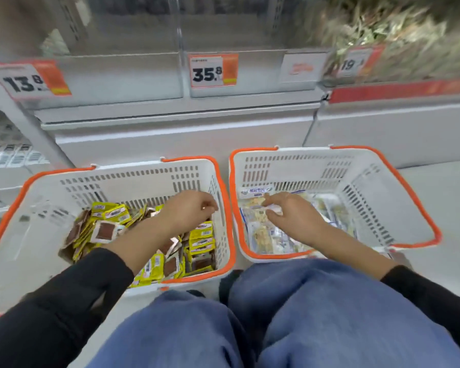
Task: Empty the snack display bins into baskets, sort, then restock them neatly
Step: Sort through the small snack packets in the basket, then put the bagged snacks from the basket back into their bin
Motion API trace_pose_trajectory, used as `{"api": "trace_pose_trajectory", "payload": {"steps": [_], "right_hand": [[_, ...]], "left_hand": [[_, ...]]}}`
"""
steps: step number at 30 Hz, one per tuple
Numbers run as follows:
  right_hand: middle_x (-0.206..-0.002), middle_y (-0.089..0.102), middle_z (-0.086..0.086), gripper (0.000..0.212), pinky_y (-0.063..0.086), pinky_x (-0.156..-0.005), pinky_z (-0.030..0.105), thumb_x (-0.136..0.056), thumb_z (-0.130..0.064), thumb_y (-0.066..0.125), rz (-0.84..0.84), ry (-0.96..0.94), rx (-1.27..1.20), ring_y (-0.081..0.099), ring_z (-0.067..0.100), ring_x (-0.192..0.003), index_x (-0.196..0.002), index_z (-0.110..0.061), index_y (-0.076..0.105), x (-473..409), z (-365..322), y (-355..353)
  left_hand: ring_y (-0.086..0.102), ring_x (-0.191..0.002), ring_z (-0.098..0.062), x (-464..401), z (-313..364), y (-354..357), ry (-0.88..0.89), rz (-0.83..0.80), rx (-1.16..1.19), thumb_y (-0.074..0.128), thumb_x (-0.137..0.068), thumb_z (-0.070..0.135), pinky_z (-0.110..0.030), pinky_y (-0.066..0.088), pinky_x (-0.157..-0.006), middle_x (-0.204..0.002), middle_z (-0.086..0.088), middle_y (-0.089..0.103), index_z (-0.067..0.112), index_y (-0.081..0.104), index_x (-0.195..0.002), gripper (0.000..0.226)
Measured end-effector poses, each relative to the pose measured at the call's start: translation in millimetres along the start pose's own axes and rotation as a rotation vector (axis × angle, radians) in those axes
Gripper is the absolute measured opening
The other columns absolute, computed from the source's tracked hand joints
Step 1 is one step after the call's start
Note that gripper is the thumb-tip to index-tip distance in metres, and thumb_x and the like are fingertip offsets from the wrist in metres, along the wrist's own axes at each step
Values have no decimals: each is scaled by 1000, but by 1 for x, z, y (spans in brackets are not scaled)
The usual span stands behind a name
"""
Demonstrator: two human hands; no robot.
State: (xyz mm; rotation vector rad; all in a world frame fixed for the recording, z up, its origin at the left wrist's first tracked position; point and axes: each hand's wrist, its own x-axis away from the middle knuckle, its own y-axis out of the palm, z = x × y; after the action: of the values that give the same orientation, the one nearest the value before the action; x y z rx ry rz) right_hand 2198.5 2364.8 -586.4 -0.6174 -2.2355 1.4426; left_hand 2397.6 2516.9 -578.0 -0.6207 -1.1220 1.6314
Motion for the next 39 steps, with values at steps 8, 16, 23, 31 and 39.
{"api": "trace_pose_trajectory", "payload": {"steps": [8, 16, 23, 31, 39], "right_hand": [[-133, 58, 3, 32, 47, -93, 33, -98, -33, 47, -239, 218, 30, 59, 20, -112, -126, -25, 58, -30, 72, 24], [-130, 60, 4, 36, 49, -91, 34, -98, -40, 43, -402, 227, 63, 56, 22, -116, -131, -31, 55, -55, 121, 66], [-133, 54, 8, 36, 46, -90, 32, -99, -37, 45, -448, 223, 14, 54, 24, -117, -133, -28, 53, -55, 122, 74], [-136, 52, 6, 39, 47, -90, 32, -95, -33, 50, -469, 253, 11, 55, 23, -116, -133, -24, 54, -54, 120, 75], [-149, 40, 3, 60, 46, -96, 33, -92, -33, 61, -553, 237, -1, 50, 23, -123, -146, -23, 37, -59, 134, 73]], "left_hand": [[56, -108, -15, -66, 34, 46, 50, 14, -103, 55, -95, 24, -29, 44, -82, -105, 5, 70, 26, 71, -104, 18], [54, -78, -21, -128, 44, 104, 187, -403, -705, 42, -96, 20, -32, 32, -75, -95, 0, 63, 17, 54, -110, 18], [48, -74, -19, -107, 33, 108, 124, -442, -755, 37, -99, 18, -32, 28, -83, -88, 1, 58, 19, 48, -89, 15], [38, -58, -15, -74, 1, 88, 4, -407, -742, 39, -97, 16, -29, 26, -77, -70, 4, 45, 19, 43, -81, 16], [47, -70, -16, -63, -33, 71, -187, -491, -678, 35, -101, 36, -31, 38, -87, -67, 8, 44, 19, 53, -99, 25]]}}
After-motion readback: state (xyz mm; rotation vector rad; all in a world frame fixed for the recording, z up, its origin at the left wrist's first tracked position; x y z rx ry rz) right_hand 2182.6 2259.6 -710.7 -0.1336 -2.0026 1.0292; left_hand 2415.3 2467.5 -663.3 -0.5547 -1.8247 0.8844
